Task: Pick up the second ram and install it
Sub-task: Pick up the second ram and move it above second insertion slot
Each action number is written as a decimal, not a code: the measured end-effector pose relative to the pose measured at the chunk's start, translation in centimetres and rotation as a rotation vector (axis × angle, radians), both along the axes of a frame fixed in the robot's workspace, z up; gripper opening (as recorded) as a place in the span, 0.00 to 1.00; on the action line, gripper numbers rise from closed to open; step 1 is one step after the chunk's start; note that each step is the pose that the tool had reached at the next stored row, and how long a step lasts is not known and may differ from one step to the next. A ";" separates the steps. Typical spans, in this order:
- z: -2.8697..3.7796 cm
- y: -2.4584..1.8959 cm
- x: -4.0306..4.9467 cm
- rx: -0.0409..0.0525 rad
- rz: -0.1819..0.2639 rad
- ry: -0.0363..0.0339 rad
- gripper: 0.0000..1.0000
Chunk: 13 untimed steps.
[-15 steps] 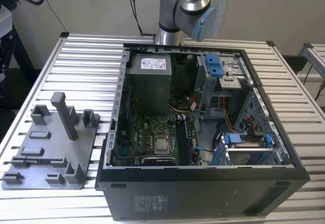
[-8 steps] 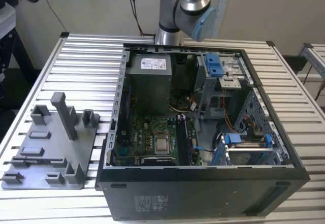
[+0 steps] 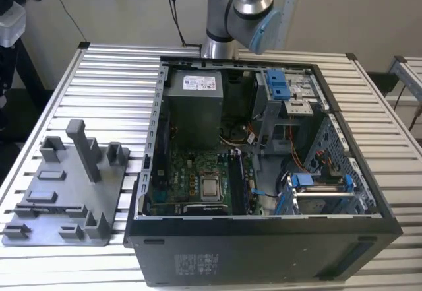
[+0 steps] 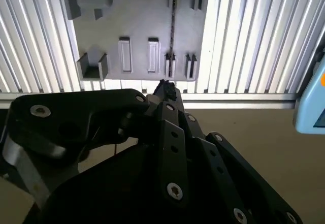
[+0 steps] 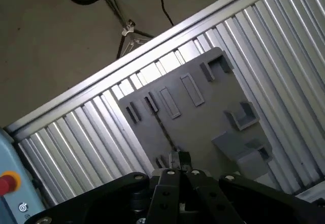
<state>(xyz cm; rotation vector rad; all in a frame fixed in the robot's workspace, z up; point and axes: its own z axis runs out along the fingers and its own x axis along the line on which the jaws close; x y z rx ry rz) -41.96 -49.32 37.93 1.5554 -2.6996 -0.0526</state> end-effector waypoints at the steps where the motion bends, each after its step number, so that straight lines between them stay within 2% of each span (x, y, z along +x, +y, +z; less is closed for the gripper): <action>1: -0.05 0.00 0.00 0.0000 0.018 -0.0003 0.11; 13: -0.36 -0.01 -0.01 0.0002 0.236 -0.0033 0.11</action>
